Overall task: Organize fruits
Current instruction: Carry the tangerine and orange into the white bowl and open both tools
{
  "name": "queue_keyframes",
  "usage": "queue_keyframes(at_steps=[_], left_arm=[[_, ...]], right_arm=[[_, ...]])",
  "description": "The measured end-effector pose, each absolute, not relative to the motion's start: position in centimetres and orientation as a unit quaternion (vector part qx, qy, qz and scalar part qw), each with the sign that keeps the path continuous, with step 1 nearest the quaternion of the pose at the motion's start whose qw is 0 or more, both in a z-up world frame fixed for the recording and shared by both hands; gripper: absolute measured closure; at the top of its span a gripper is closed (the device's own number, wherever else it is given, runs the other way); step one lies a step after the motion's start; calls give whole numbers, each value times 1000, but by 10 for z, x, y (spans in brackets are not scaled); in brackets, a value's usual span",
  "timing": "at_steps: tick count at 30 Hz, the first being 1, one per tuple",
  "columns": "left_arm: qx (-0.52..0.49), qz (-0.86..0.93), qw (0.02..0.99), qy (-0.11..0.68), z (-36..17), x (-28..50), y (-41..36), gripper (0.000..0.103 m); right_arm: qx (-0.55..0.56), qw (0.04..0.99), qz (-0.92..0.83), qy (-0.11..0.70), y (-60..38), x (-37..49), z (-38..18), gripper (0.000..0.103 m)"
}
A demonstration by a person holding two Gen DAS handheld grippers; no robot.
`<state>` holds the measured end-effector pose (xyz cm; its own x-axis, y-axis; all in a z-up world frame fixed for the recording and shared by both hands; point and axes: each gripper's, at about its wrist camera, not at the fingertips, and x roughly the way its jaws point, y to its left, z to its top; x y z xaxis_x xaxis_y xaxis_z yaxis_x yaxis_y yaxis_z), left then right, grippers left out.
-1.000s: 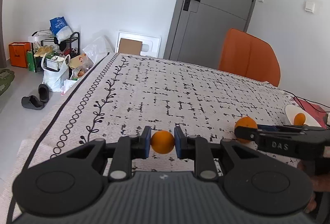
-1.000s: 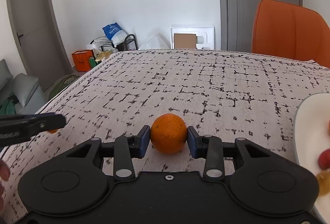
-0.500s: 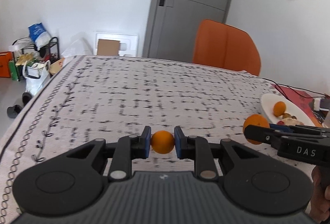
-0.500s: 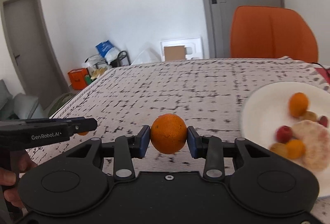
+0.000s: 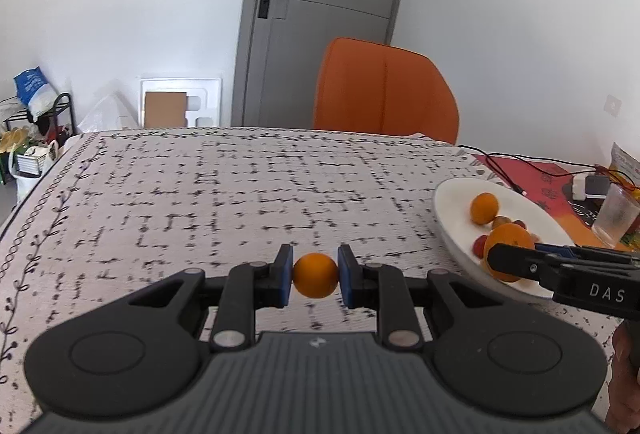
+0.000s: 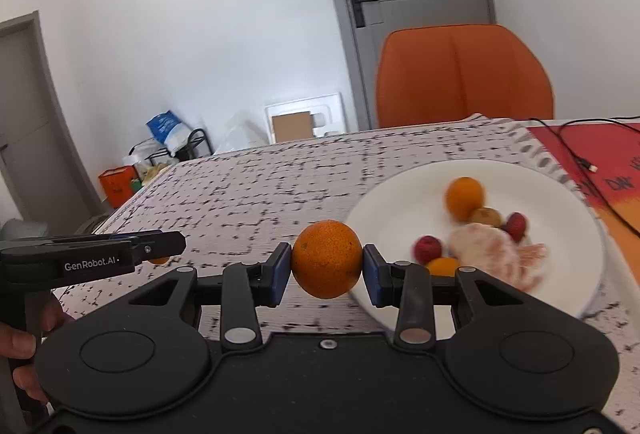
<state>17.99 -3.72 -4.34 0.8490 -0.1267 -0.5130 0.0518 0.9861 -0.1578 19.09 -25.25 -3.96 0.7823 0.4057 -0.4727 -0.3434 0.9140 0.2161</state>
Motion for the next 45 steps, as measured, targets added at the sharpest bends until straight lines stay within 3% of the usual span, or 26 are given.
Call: queue_keyframes(at_steps=[28,30,32,33,45], left_arm=[[-43,-129,954,268,-41,202,-118,81],[-43,-134,953,268,-41,203,-123,81],[-43,-139,952,269,-41,204,-127,81],[-43,-141,952,269,-40,204,-129,81],[-35,-178,946,269,-38,210,-158,81]], right_arm=[[90,959,101,248,-345,179,-41,66],[87,960,102,244,-347,179,-40,60],[78,966,104,225,-348,176,-37,39],[75,967,102,220,-349,175,-35,37],[98,965,80,229,-372,168,-38,37]])
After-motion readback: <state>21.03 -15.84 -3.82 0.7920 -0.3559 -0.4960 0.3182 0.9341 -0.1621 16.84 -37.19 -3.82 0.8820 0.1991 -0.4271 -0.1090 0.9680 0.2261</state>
